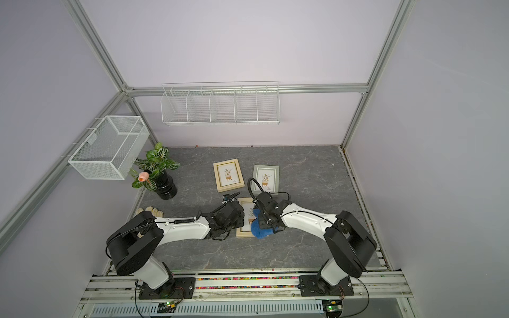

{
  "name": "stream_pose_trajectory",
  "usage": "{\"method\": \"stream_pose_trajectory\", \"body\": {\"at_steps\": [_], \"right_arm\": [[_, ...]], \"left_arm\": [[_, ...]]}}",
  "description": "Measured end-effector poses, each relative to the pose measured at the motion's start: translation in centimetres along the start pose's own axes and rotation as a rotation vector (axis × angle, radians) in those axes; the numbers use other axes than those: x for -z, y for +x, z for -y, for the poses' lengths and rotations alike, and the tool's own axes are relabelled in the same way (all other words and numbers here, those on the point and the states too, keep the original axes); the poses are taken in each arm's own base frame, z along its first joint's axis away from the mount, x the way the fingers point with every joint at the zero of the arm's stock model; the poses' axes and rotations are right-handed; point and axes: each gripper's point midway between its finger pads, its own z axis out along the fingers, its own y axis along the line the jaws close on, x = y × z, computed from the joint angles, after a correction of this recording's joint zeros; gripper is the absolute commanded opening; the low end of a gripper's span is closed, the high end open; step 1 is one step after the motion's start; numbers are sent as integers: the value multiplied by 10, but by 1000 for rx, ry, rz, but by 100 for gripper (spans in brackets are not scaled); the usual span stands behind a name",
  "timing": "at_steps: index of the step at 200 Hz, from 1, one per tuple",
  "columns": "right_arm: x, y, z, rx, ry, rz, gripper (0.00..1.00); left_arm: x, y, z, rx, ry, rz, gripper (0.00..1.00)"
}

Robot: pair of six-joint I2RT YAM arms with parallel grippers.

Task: Wipe the picture frame with a cloth
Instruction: Wipe the dirt from the picture frame.

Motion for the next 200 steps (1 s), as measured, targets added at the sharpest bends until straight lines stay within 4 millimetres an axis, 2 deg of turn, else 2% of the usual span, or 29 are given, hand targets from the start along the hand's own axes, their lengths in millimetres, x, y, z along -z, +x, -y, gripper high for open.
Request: {"method": "stream_pose_trajectory", "body": {"at_steps": [21, 49, 63, 85, 104, 128, 145, 157, 179, 200], "right_arm": [[-2, -4, 1, -17, 10, -19, 7], [-11, -33, -2, -52, 21, -23, 7], [-13, -39, -3, -58, 22, -15, 7], [-12, -32, -7, -53, 17, 4, 7], [-7, -17, -14, -53, 2, 20, 7], [-6, 1, -47, -48, -81, -1, 7], [-8, 3, -67, -63, -141, -5, 7], [-9, 1, -73, -85, -161, -10, 7], [-10, -1, -68, -123, -155, -7, 7], [-8, 0, -40, -169, -120, 14, 7]], "left_arm": [[0, 0, 0, 2, -2, 0, 13], [0, -1, -1, 23, -7, 2, 13], [0, -1, -2, 35, -8, 2, 13], [0, -1, -2, 50, -9, 2, 13], [0, 0, -2, 56, -8, 2, 13], [0, 0, -1, 63, -8, 3, 13], [0, 1, 0, 65, -8, 8, 13], [0, 1, -1, 71, -10, 10, 13], [1, 1, -2, 86, -11, 18, 13], [2, 1, -3, 100, -7, 24, 13]]}}
